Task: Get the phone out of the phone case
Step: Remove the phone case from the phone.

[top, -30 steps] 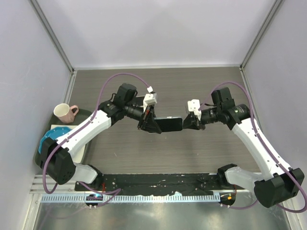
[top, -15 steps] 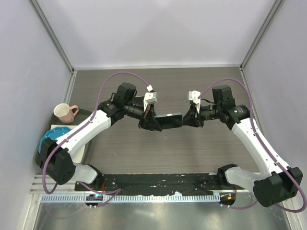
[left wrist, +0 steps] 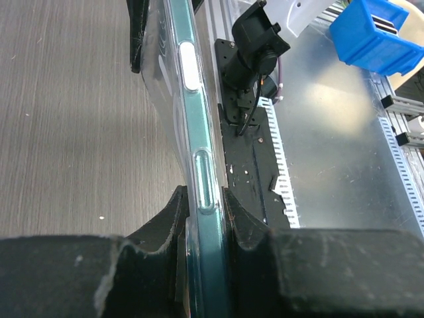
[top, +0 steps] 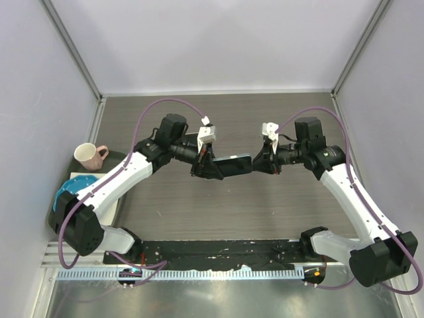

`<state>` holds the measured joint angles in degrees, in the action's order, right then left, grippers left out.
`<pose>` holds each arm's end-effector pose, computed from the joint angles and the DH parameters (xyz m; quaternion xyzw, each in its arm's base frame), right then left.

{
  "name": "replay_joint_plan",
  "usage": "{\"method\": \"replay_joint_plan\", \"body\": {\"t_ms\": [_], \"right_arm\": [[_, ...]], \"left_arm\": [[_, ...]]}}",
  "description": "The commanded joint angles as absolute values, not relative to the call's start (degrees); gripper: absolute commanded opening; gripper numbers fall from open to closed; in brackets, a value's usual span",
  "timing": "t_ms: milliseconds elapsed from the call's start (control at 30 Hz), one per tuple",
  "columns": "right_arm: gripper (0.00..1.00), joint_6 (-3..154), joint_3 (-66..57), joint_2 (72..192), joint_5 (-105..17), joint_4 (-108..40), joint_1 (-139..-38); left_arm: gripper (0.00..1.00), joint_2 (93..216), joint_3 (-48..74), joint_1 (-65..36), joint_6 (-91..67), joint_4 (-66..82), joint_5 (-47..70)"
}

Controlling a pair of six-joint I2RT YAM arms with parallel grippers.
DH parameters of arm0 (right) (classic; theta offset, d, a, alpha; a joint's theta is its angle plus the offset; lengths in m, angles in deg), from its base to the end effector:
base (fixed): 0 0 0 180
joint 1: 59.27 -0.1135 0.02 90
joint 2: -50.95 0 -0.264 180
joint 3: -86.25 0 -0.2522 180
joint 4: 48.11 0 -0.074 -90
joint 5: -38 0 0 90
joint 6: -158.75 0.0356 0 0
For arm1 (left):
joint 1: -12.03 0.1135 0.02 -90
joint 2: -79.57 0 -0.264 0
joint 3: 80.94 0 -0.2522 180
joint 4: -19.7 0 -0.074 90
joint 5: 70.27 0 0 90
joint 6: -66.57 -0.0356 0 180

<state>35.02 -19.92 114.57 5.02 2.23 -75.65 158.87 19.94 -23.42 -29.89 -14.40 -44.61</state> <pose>0.2049 0.0913 0.3345 -0.5197 0.6366 0.3720 0.4315 0.2234 -0.1984 0.3218 0.5000 0.6099 -0.5547 0.2652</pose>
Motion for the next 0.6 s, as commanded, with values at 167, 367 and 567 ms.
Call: {"method": "replay_joint_plan", "body": {"t_ms": [167, 367, 567], "right_arm": [[0.01, 27.62, -19.52, 110.81, 5.31, -11.68, -75.44], [0.01, 25.95, -19.87, 109.05, 6.18, -8.00, -75.44], [0.07, 22.71, -17.42, 107.82, 7.86, -1.32, -75.44]], "left_arm": [[0.00, 155.77, 20.70, -26.21, -29.59, -15.77, -72.56], [0.00, 154.45, 20.96, -24.54, -29.59, -14.89, -70.02], [0.00, 153.13, 21.49, -22.69, -29.67, -14.19, -67.90]]}}
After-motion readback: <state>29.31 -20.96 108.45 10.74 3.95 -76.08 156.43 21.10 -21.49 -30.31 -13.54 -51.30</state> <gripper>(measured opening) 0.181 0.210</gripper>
